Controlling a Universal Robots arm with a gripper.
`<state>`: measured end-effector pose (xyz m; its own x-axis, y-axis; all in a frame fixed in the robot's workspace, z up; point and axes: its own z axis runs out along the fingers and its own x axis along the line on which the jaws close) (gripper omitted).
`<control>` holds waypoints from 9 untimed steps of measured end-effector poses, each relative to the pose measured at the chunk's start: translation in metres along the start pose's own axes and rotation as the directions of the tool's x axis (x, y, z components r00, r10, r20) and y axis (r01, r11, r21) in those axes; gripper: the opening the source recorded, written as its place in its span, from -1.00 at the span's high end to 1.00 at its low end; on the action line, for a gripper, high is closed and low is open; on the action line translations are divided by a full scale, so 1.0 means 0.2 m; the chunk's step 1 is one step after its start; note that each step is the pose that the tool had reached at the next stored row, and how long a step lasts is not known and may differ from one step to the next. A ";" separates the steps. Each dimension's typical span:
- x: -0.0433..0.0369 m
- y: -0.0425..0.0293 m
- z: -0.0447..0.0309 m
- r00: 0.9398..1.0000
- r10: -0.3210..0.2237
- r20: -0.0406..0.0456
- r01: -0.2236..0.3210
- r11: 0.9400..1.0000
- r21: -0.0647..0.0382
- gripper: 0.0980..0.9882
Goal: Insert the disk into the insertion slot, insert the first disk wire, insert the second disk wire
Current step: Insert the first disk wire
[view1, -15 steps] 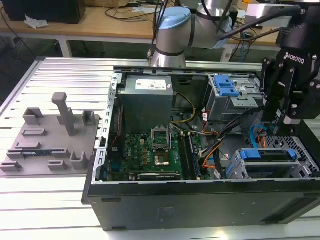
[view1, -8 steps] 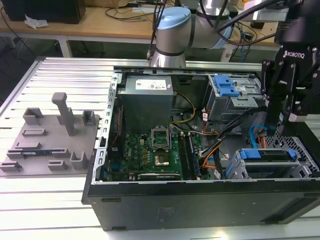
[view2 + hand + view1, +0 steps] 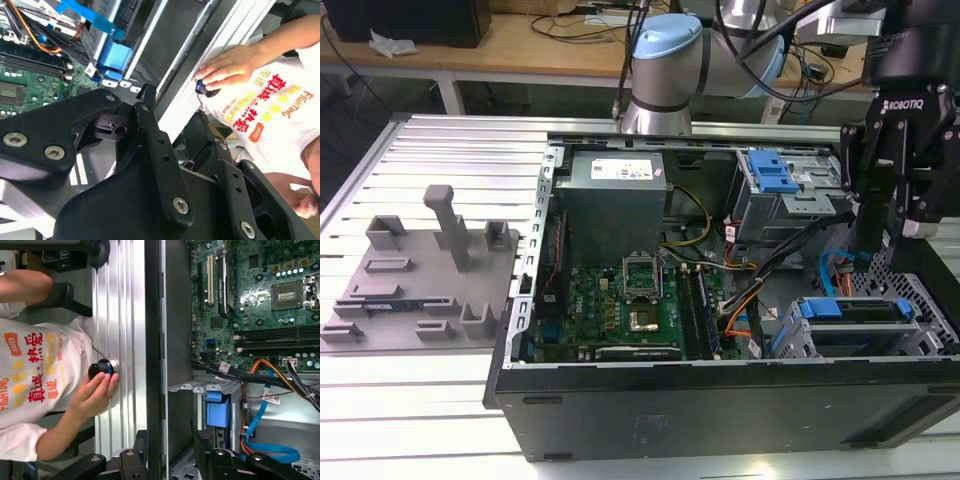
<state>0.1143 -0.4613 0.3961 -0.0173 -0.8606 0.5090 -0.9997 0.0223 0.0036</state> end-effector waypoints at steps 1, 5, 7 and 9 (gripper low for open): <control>-0.009 0.000 -0.001 1.000 0.000 0.000 0.000 1.000 0.001 0.10; -0.081 0.002 -0.031 1.000 0.000 -0.001 0.000 1.000 0.001 0.10; -0.111 0.003 -0.042 1.000 0.000 -0.001 0.000 1.000 0.001 0.10; -0.148 0.003 -0.042 1.000 0.001 -0.001 -0.001 1.000 0.002 0.10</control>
<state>0.1143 -0.4316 0.3884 -0.0182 -0.8599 0.5102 -0.9998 0.0221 0.0016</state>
